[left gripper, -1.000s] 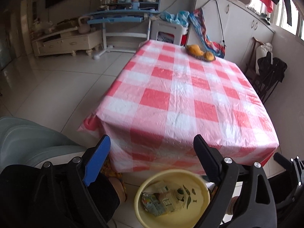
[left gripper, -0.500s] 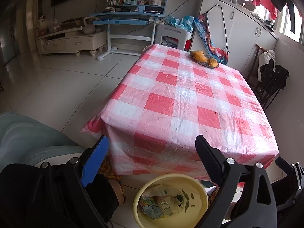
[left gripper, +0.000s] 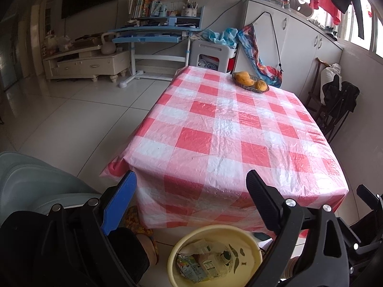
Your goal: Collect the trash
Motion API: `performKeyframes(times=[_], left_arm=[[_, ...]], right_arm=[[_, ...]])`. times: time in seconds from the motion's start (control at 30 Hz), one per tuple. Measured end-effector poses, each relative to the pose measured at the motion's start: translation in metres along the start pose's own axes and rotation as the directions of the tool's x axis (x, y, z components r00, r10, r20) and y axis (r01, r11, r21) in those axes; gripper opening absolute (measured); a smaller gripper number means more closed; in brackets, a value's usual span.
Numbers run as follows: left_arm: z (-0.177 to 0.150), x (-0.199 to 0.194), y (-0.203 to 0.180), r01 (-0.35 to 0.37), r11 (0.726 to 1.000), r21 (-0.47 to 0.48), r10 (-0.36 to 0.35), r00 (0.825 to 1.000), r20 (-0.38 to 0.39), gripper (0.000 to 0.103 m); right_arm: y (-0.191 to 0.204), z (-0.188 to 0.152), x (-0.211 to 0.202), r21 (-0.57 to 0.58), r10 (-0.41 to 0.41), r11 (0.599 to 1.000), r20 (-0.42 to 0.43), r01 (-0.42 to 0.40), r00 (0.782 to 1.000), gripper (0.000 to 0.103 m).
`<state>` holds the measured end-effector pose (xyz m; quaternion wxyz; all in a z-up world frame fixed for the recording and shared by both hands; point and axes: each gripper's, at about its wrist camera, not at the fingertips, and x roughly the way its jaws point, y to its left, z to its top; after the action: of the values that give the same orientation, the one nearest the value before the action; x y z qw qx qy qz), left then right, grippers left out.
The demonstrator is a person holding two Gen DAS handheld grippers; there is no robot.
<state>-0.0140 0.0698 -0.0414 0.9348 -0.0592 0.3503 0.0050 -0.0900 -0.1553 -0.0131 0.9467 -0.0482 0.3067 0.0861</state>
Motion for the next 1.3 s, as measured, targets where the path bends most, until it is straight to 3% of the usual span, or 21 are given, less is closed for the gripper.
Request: performKeyframes(times=[0.47, 1.3], left_arm=[[-0.005, -0.008, -0.017, -0.009, 0.997, 0.08, 0.005, 0.999, 0.043, 0.092], [-0.005, -0.016, -0.033, -0.012, 0.995, 0.097, 0.006, 0.998, 0.064, 0.096]], right_arm=[[0.013, 0.002, -0.005, -0.078, -0.03, 0.996, 0.05, 0.034, 0.998, 0.095], [0.012, 0.006, -0.019, -0.097, -0.138, 0.984, 0.142, 0.152, 0.98, 0.095]])
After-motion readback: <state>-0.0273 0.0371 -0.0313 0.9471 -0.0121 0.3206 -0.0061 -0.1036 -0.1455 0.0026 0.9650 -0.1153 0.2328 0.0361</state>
